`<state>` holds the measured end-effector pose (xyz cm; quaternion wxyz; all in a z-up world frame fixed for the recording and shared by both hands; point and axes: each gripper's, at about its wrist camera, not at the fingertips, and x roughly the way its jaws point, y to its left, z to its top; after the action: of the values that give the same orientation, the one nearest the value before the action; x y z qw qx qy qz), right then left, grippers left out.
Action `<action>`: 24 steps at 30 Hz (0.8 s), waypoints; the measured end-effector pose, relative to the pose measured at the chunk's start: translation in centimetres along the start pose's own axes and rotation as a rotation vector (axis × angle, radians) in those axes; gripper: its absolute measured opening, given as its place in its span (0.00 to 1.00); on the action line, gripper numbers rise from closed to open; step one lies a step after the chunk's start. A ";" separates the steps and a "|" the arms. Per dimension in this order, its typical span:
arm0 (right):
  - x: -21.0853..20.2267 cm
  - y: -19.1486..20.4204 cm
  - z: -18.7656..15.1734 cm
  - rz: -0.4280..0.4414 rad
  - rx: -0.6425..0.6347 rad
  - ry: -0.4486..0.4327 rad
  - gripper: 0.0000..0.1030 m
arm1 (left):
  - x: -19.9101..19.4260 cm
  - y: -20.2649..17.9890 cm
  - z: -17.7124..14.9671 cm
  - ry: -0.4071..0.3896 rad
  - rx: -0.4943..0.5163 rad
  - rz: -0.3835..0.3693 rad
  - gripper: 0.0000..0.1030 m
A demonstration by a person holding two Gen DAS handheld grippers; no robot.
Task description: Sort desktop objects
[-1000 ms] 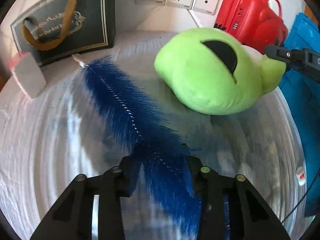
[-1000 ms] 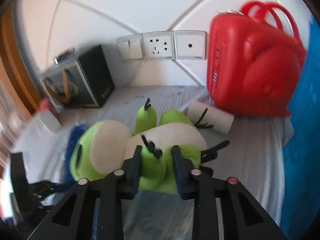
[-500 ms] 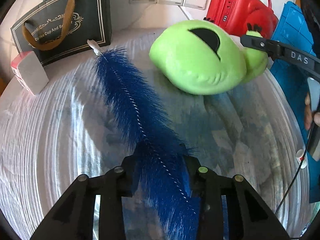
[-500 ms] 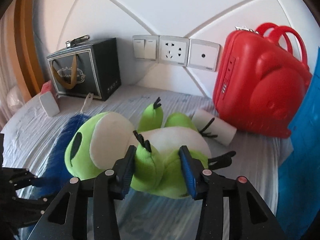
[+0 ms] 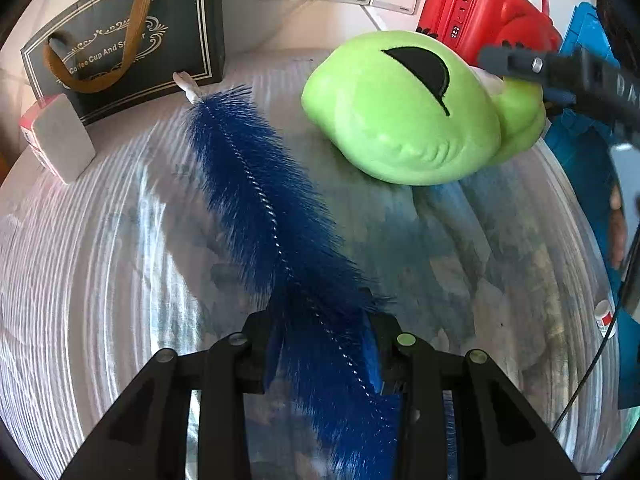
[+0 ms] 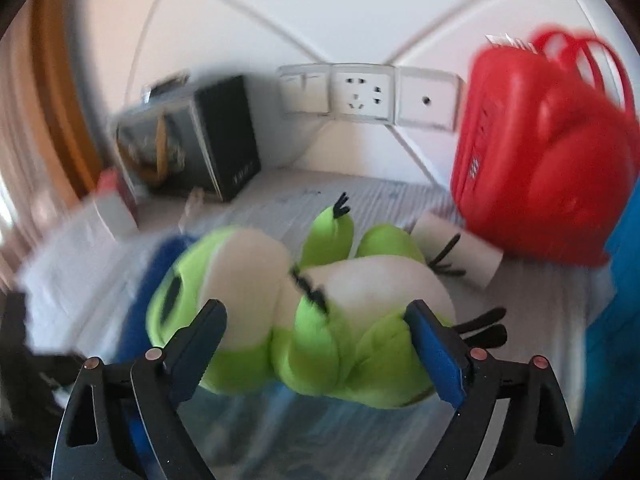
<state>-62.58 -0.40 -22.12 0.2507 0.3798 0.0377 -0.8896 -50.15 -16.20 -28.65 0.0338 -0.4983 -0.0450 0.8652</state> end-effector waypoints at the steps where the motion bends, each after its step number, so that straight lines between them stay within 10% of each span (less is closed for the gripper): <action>1: -0.1 -0.3 0.1 0.006 0.019 -0.001 0.90 | -0.1 0.0 0.0 -0.002 -0.001 -0.001 0.32; 12: -0.1 -0.4 -0.7 -0.063 0.008 -0.009 0.89 | 0.0 -0.5 -0.1 -0.001 0.000 -0.001 0.32; 13: 0.0 -0.3 -0.7 -0.067 0.008 -0.002 0.85 | 0.0 -0.6 -0.1 -0.003 -0.001 -0.001 0.32; 15: -0.1 -0.5 -0.6 -0.121 0.019 -0.002 0.29 | -0.1 -0.7 -0.2 -0.009 0.000 -0.003 0.32; 24: -2.1 -1.1 -0.7 -0.093 0.039 -0.012 0.17 | -0.7 -0.4 0.5 -0.042 -0.003 -0.039 0.24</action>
<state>-61.45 1.60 -21.28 0.2017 0.3772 0.0367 -0.9032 -50.24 -15.92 -27.78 0.0487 -0.4791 -0.0568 0.8746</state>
